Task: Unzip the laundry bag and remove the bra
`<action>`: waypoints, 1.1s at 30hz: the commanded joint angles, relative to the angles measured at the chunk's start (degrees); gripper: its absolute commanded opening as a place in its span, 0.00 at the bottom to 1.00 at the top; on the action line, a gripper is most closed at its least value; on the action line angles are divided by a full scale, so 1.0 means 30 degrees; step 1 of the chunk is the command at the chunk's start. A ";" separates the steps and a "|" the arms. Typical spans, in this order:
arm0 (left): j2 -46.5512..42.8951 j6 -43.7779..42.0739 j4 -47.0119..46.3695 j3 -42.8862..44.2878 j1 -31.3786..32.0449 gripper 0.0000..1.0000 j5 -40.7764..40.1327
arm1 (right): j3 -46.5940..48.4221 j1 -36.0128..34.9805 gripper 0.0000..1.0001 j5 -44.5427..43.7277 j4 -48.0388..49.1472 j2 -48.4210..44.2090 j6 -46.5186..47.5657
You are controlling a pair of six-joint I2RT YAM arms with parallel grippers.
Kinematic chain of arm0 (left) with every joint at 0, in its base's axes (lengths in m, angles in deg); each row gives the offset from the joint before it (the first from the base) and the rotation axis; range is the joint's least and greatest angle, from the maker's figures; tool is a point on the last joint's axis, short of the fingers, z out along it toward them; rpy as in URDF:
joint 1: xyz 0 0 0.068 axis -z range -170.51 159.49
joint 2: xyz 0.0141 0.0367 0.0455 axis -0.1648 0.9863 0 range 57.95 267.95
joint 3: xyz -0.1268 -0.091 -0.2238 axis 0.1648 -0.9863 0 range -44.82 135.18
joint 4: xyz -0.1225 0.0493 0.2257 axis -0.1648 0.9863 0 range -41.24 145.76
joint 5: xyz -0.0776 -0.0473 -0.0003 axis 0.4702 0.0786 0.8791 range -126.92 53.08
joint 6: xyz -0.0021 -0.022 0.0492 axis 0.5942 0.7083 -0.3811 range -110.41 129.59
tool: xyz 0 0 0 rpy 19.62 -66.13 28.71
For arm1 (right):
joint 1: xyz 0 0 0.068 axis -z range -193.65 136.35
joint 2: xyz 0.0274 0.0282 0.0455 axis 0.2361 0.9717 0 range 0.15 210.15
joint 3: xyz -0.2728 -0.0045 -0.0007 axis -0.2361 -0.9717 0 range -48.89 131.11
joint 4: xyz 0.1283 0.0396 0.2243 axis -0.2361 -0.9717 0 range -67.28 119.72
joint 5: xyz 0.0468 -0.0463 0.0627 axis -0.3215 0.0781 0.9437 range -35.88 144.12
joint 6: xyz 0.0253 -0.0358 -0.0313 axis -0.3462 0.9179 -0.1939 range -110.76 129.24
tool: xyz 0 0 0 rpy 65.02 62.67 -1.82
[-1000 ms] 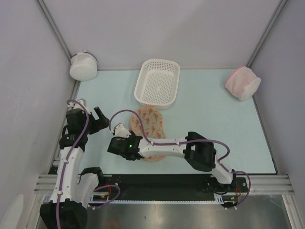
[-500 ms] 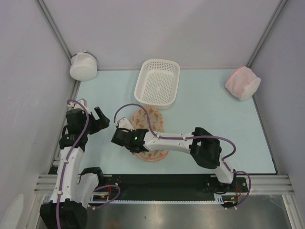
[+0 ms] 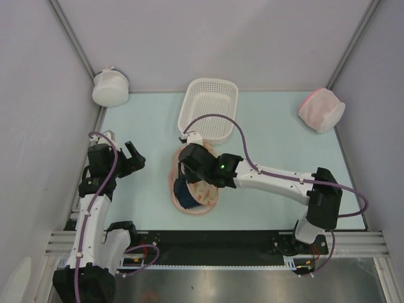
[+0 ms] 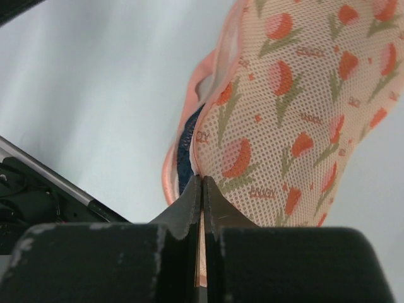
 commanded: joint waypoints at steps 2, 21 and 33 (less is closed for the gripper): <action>-0.0004 -0.0314 -0.0828 0.0555 -0.0192 1.00 0.0430 | -0.2548 0.0873 0.00 -0.0231 0.0749 -0.2590 -0.1327; 0.0143 -0.0402 -0.0887 0.0497 -0.0192 1.00 0.0898 | -1.0079 0.4094 0.00 -0.3777 -0.2735 -1.0590 -0.5079; -0.0063 -0.0490 -0.0917 0.0350 -0.0192 1.00 0.1162 | -1.1720 0.5503 0.00 -0.5183 -0.5519 -1.2611 -0.6541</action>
